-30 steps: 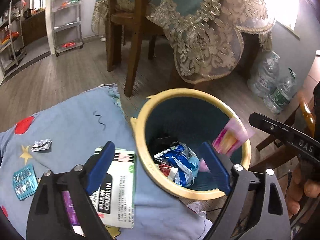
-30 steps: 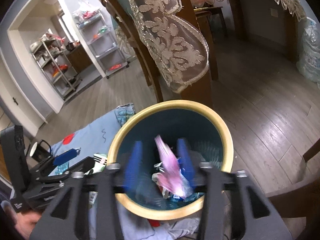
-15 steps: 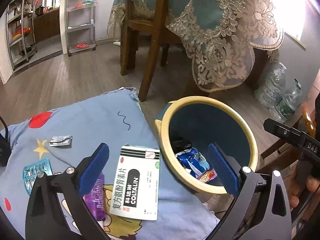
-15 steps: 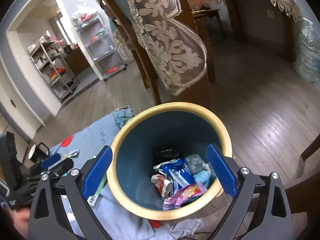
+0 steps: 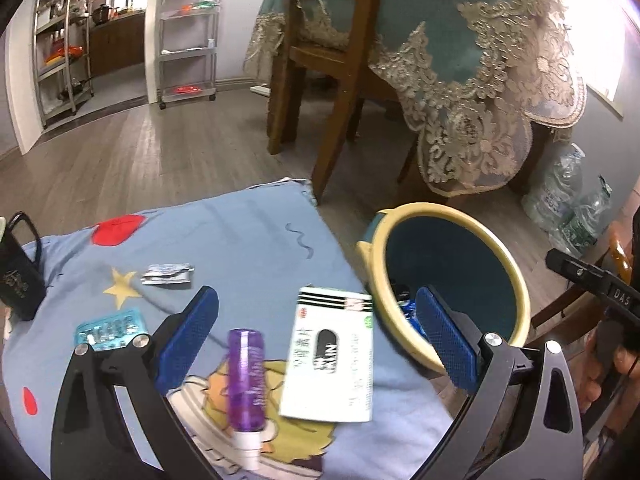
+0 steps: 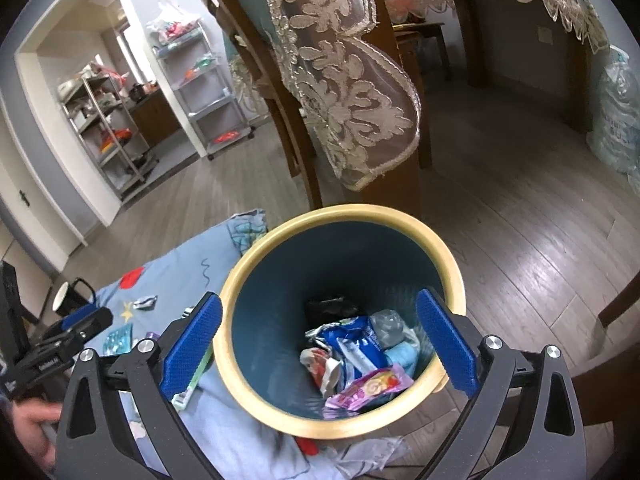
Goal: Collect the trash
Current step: 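Move both open grippers back over the cushion toward the silver blister pack, then grasp the silver blister pack with the left gripper while the right approaches the COLTALIN box, then grasp the green-and-white COLTALIN box with the right gripper and lift it, then carry the blister pack and COLTALIN box over the bin and open both grippers, then move both open grippers back over the cushion toward the purple bottle and teal blister pack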
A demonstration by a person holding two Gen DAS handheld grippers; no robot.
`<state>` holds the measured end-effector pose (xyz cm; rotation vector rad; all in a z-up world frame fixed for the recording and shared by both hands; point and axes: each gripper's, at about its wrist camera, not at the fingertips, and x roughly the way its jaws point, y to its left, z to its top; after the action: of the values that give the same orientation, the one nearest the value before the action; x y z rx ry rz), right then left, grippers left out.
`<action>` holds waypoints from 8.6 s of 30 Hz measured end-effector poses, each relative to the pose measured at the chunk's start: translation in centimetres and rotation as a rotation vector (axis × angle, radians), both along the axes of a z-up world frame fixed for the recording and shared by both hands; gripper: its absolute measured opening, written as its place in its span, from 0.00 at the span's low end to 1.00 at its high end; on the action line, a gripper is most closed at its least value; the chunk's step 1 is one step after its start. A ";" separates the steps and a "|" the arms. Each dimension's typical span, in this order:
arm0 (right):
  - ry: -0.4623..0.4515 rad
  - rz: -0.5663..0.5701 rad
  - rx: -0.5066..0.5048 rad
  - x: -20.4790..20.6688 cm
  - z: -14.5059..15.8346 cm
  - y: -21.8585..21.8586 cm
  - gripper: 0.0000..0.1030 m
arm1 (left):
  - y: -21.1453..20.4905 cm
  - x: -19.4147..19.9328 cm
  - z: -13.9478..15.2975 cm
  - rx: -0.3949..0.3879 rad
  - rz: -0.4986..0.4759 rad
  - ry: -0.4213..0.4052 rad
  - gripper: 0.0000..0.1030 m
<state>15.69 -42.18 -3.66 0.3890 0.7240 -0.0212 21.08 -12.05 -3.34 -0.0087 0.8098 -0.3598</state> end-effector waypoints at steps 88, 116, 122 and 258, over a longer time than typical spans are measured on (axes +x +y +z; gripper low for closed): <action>0.473 0.257 0.163 10.2 -9.7 21.6 0.92 | 14.4 3.6 -2.1 -0.160 0.211 0.159 0.55; 0.282 0.412 -0.015 6.6 -3.0 18.1 0.24 | 11.3 3.4 -1.8 -0.093 0.173 0.150 0.55; 0.323 0.401 0.092 7.4 -4.6 16.7 0.28 | 10.7 2.8 -1.3 -0.076 0.173 0.141 0.55; 0.069 0.142 -0.031 1.8 0.1 4.6 0.82 | 13.0 0.7 -3.0 0.022 0.189 0.132 0.92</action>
<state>17.49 -37.54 -3.59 0.3081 0.8175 0.0882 21.74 1.00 -6.38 -0.0886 0.9352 -0.1728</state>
